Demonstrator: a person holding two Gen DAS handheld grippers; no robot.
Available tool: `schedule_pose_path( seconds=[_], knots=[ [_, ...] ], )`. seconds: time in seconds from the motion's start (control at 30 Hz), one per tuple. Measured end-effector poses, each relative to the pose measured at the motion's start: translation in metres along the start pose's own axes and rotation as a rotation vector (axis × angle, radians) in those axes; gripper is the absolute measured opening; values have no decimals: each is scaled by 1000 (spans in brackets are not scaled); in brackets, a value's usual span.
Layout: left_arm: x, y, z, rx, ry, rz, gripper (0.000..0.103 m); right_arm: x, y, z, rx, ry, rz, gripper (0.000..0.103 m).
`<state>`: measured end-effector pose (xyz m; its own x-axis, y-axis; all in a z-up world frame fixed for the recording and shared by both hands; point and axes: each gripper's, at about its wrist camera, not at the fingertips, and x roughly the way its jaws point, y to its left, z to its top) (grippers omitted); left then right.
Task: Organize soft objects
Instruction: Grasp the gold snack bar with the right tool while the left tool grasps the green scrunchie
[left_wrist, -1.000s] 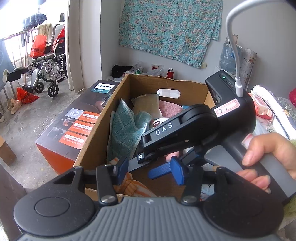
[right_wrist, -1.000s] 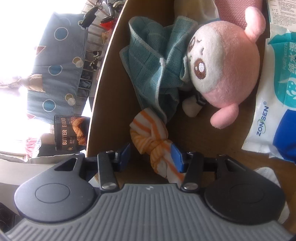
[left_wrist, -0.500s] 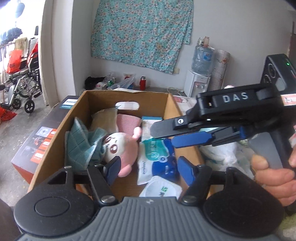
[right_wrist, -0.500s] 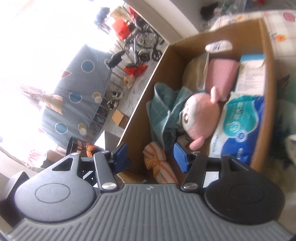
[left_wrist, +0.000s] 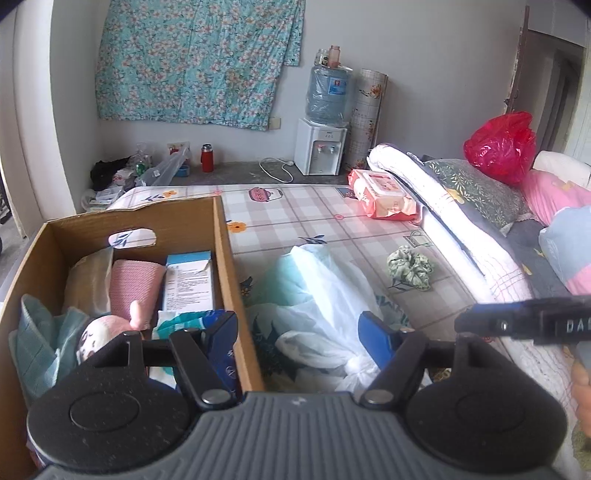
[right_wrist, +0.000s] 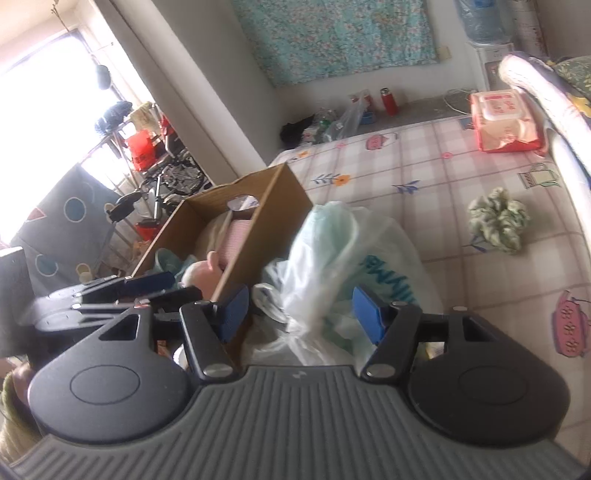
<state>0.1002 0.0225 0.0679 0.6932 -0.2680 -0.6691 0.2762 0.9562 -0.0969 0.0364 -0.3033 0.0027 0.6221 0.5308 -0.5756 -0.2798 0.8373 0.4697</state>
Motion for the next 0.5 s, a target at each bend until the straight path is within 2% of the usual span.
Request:
schedule_pose_path(
  seconds=[0.17,0.27,0.5],
  knots=[
    [24,-23,31,37,43,-27,75,-7,-41,-26,-20,32,-117,63],
    [40,-43,45,80,50,-34,80,-3,-53,-41,-48,62,-163,63],
    [98,-83,73,133,136,-97,80,16,-66,-59,-105,147,-197,61]
  ],
)
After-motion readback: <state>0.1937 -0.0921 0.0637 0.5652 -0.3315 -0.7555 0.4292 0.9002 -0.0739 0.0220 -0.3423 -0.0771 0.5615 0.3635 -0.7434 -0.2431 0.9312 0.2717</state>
